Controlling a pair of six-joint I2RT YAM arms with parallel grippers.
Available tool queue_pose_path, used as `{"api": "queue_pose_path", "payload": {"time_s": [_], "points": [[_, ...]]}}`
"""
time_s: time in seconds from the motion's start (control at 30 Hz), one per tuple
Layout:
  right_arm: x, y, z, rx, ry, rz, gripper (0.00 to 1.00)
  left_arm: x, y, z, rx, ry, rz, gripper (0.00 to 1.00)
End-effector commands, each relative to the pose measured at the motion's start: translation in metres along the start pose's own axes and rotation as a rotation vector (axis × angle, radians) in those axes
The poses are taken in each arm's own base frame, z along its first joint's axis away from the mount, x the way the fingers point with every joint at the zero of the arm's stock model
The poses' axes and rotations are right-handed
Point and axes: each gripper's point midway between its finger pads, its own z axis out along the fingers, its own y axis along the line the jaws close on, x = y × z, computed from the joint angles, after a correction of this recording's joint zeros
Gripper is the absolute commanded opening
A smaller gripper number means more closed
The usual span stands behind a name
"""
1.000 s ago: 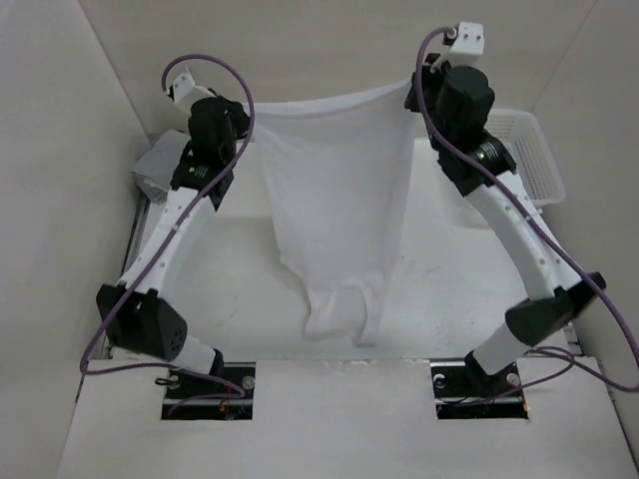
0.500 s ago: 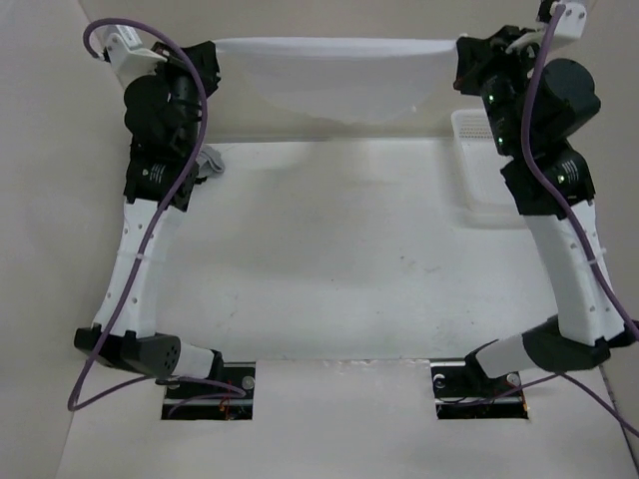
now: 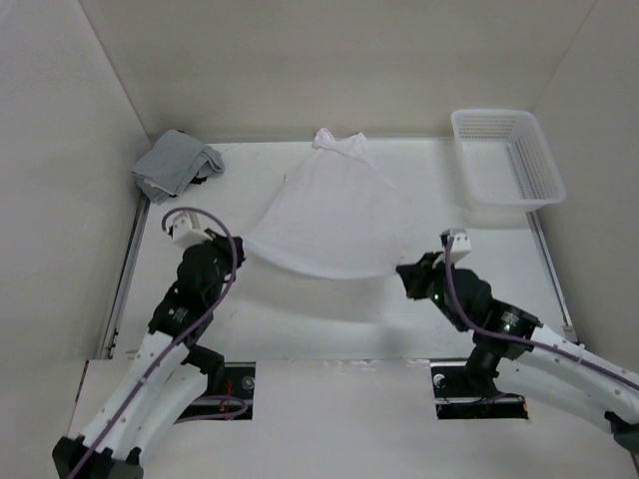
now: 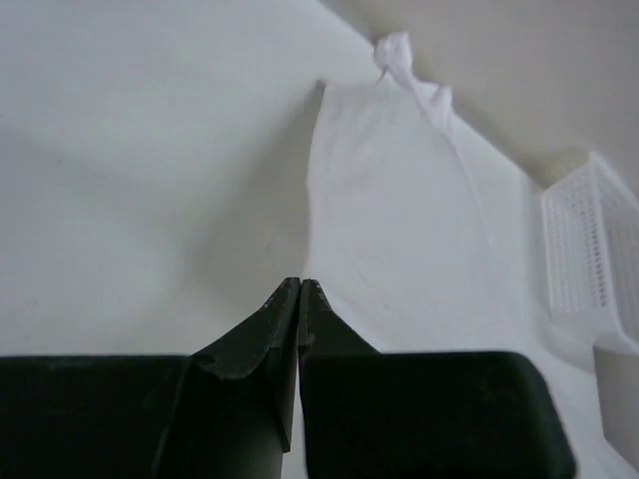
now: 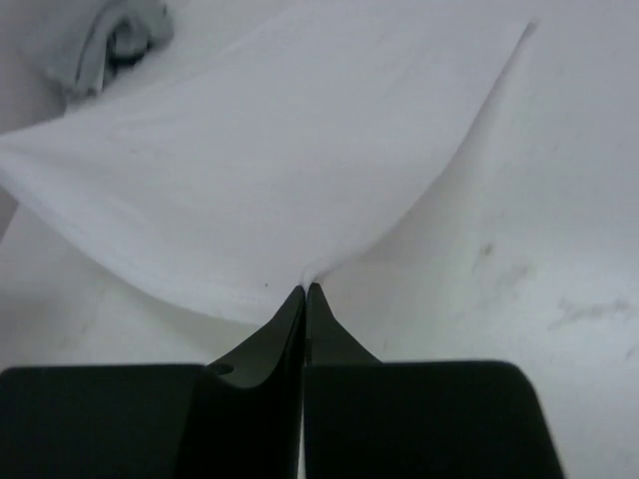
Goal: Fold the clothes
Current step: Flatten the tank top out, then fold the tank top
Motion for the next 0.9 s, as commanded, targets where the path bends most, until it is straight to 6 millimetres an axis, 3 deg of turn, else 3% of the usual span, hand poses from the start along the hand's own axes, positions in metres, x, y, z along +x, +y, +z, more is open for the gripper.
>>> {"api": "queue_pose_path", "payload": {"time_s": [0.0,0.13,0.2,0.37,0.43,0.53,0.63,0.73,0.87], "points": [[0.046,0.009,-0.024,-0.040,0.053,0.218,0.00,0.028,0.030,-0.029,-0.022,0.046,-0.020,0.00],[0.118,0.010,-0.054,-0.049,0.250,0.257,0.00,0.067,0.057,-0.060,-0.056,0.166,-0.063,0.00],[0.141,0.017,-0.068,-0.061,0.327,0.279,0.00,0.077,0.062,-0.071,-0.060,0.200,-0.104,0.00],[0.168,0.044,-0.088,-0.087,0.417,0.274,0.00,0.079,0.067,-0.081,-0.075,0.203,-0.143,0.00],[0.166,0.048,-0.084,-0.071,0.413,0.261,0.00,0.069,0.064,-0.079,-0.080,0.168,-0.141,0.00],[0.145,0.038,-0.059,-0.002,0.340,0.243,0.00,0.050,0.050,-0.063,-0.076,0.085,-0.125,0.00],[0.105,0.026,-0.024,0.032,0.234,0.213,0.00,0.036,0.024,-0.031,-0.050,0.021,-0.096,0.00],[0.044,0.017,0.019,0.016,0.105,0.193,0.00,0.018,-0.010,0.011,-0.019,-0.032,-0.114,0.00],[-0.032,-0.023,0.090,0.077,-0.013,0.211,0.00,-0.014,-0.044,0.084,-0.034,-0.115,-0.119,0.00]]}}
